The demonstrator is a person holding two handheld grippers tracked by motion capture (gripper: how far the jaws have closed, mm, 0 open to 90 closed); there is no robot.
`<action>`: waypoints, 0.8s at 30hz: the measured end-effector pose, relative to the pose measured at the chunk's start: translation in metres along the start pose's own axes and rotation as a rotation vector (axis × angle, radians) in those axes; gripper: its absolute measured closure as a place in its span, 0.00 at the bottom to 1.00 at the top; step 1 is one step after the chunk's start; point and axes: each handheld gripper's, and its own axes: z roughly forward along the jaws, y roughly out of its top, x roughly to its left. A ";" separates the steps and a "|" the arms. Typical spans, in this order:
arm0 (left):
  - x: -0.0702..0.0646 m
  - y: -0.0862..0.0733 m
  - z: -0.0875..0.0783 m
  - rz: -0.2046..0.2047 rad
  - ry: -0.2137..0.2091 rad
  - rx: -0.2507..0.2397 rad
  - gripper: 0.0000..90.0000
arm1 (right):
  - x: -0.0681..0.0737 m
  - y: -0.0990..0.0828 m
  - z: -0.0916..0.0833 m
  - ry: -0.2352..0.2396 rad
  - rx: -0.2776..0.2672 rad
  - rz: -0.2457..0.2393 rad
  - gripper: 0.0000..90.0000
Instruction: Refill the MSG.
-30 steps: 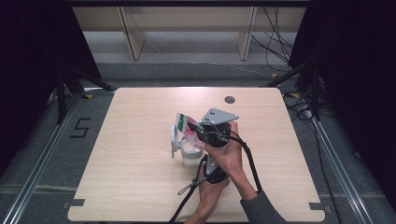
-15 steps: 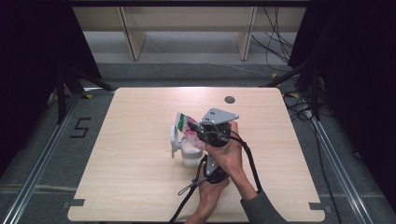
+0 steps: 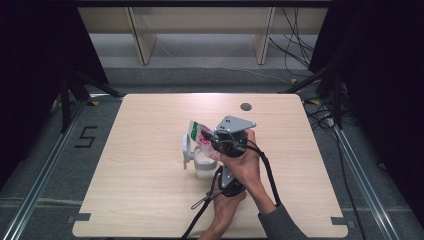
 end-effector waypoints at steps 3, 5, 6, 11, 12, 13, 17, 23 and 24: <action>0.000 0.000 0.000 0.001 0.000 0.003 0.85 | 0.000 0.000 -0.001 0.019 0.022 0.013 1.00; 0.000 0.000 0.000 -0.001 -0.001 -0.001 0.85 | 0.000 0.000 0.000 0.020 0.024 0.012 1.00; 0.000 -0.001 0.000 -0.001 0.000 0.001 0.85 | 0.000 0.000 0.000 0.021 0.023 0.011 1.00; 0.000 0.000 -0.001 0.006 0.006 0.004 0.85 | -0.001 0.000 0.000 0.008 0.011 0.000 1.00; 0.000 0.001 -0.001 0.004 0.007 -0.003 0.85 | 0.001 0.001 -0.002 0.022 0.021 0.011 1.00; 0.000 0.001 -0.001 0.001 0.001 -0.007 0.85 | 0.001 0.001 -0.002 0.022 0.021 0.011 1.00; 0.000 0.000 0.000 -0.002 0.001 -0.002 0.85 | 0.001 0.001 0.001 0.005 0.008 -0.009 1.00; 0.000 0.000 0.000 0.000 0.000 -0.003 0.85 | -0.001 0.000 0.000 0.004 -0.001 0.001 1.00; 0.000 -0.001 0.000 -0.001 -0.002 -0.007 0.85 | -0.001 0.001 0.000 0.006 0.001 -0.004 1.00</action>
